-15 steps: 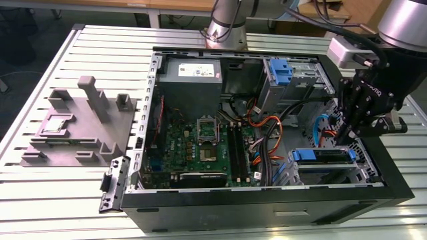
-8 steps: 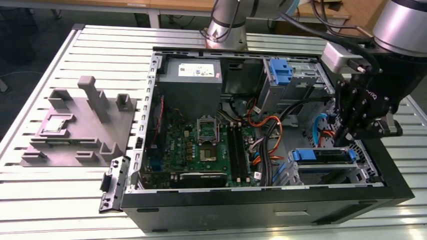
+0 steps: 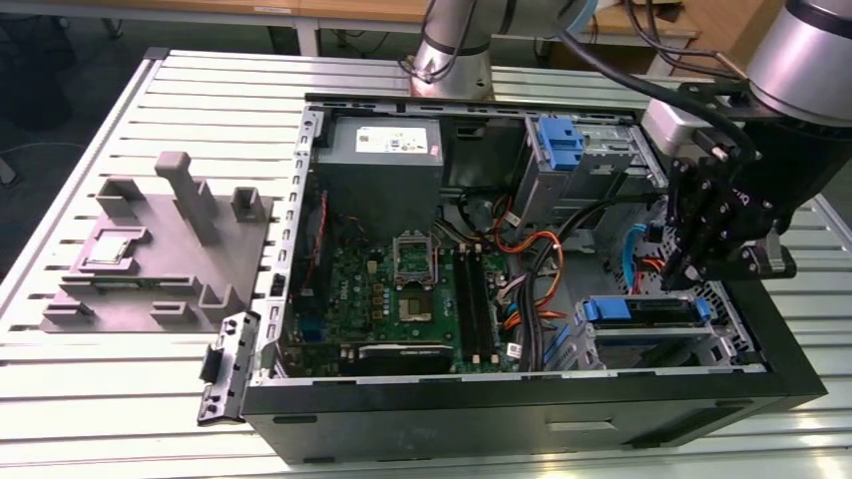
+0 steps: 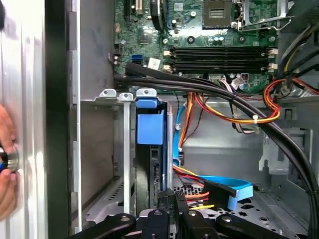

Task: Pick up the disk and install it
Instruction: 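Insert the first disk wire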

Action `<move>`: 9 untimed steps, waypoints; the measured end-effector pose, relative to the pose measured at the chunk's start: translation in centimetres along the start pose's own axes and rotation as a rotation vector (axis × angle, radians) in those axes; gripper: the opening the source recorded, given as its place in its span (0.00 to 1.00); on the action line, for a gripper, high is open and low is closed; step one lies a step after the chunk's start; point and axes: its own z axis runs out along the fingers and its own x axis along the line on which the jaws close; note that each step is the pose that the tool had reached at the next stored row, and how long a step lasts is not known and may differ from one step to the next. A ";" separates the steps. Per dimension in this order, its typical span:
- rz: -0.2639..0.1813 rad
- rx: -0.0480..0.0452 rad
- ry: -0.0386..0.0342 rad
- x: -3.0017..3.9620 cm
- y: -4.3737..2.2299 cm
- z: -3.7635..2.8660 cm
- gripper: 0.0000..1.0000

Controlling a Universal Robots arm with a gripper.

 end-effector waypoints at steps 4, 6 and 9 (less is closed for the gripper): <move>0.000 0.0003 -0.0020 0.65 0.10 0.17 0.17; 0.001 0.0013 -0.0066 0.96 0.13 0.27 0.17; 0.001 0.0016 -0.0128 1.01 0.15 0.38 0.17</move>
